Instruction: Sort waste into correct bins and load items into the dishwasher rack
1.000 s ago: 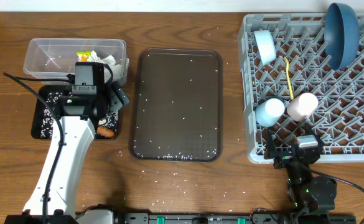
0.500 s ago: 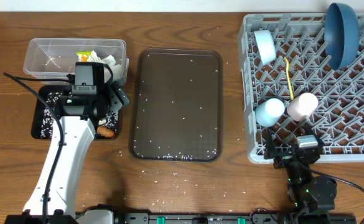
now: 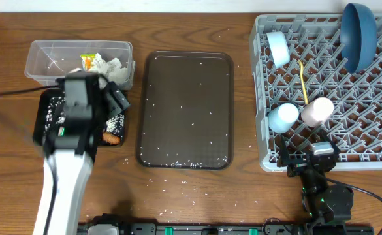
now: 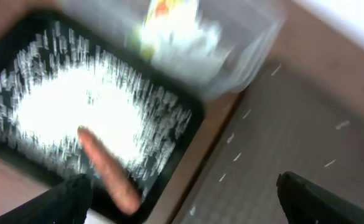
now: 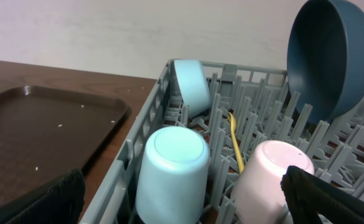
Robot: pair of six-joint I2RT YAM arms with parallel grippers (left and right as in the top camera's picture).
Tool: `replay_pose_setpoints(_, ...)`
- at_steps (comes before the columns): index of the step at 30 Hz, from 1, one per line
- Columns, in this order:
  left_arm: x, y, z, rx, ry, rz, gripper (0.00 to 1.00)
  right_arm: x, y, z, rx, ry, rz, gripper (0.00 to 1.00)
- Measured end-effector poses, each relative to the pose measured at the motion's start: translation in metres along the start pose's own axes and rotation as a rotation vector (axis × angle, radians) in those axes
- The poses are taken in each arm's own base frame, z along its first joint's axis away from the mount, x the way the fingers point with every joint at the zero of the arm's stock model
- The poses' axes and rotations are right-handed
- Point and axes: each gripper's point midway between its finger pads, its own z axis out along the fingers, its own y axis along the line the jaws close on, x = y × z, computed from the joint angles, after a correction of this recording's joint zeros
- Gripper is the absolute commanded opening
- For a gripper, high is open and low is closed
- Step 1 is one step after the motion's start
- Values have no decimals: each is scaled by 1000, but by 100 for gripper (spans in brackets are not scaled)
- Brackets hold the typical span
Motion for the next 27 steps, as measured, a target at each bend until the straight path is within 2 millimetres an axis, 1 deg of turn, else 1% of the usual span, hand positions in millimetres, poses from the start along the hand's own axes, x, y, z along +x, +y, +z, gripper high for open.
replay_pose_setpoints(3,-13,-4,-20,82,-143,18,97,0,0,0,0,0,0,99)
replay_pose_setpoints(6,-14,-7,-30,169,-272,81,97,0,0,0,0,0,0,99)
replay_pose_setpoints(10,-2,-10,-40,270,-414,194,97,0,0,0,1,-1,0,99)
replay_pose_setpoints(12,8,-9,-49,322,-491,257,97,0,0,0,1,-2,0,99)
replay_pose_setpoints(14,17,-8,-53,353,-534,299,97,0,0,0,2,-1,0,99)
replay_pose_setpoints(16,27,-6,-55,376,-575,333,97,0,0,0,2,-2,0,99)
replay_pose_setpoints(20,47,1,-50,405,-632,373,97,0,0,0,2,-2,0,99)
replay_pose_setpoints(27,71,4,-43,449,-688,441,97,0,-1,0,4,-1,0,99)
